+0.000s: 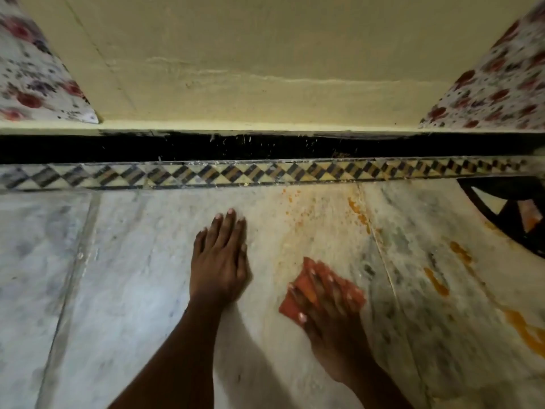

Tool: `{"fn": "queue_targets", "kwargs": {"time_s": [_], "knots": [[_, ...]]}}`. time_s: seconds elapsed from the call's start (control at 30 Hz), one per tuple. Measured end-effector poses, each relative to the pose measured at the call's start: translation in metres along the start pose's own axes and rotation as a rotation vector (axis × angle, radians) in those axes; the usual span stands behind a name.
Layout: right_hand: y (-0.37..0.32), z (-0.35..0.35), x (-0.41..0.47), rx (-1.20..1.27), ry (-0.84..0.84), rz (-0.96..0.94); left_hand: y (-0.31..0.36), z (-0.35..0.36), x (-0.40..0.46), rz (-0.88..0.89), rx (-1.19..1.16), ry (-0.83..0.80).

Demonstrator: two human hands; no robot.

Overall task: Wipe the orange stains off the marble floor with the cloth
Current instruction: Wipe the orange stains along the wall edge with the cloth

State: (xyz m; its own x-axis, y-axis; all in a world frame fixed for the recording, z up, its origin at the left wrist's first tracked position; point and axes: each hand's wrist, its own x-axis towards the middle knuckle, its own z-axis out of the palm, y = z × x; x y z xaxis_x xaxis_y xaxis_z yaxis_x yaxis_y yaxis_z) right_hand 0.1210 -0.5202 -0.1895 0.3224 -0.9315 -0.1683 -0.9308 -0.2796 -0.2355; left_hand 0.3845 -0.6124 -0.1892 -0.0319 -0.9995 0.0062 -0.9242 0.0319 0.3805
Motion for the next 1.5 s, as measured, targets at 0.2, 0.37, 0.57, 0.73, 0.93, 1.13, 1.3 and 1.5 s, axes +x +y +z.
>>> {"fn": "queue_targets", "kwargs": {"time_s": [0.2, 0.37, 0.57, 0.73, 0.93, 1.13, 1.3, 1.5], "knots": [[0.006, -0.013, 0.122, 0.060, 0.012, 0.432, -0.002, 0.005, 0.002, -0.007, 0.013, -0.004], [-0.025, -0.023, 0.137, 0.101, -0.011, 0.274, -0.001, 0.007, 0.002, -0.009, 0.026, -0.002], [0.020, -0.029, 0.107, 0.060, -0.035, 0.321, 0.001, 0.006, 0.002, -0.022, 0.027, -0.011], [0.015, -0.043, 0.188, 0.128, -0.043, 0.430, 0.000, 0.009, 0.004, -0.026, 0.037, -0.001], [0.016, -0.032, 0.123, 0.064, -0.069, 0.115, -0.002, 0.008, 0.003, -0.026, 0.051, -0.023], [0.034, -0.033, 0.135, 0.165, 0.077, 0.455, 0.000, 0.007, 0.003, -0.027, 0.039, -0.009], [0.007, -0.040, 0.213, 0.213, 0.169, 0.643, -0.001, 0.009, 0.003, -0.026, 0.037, -0.002], [-0.011, -0.029, 0.151, 0.082, 0.062, 0.050, -0.002, 0.011, 0.003, -0.023, 0.053, -0.006]]}}
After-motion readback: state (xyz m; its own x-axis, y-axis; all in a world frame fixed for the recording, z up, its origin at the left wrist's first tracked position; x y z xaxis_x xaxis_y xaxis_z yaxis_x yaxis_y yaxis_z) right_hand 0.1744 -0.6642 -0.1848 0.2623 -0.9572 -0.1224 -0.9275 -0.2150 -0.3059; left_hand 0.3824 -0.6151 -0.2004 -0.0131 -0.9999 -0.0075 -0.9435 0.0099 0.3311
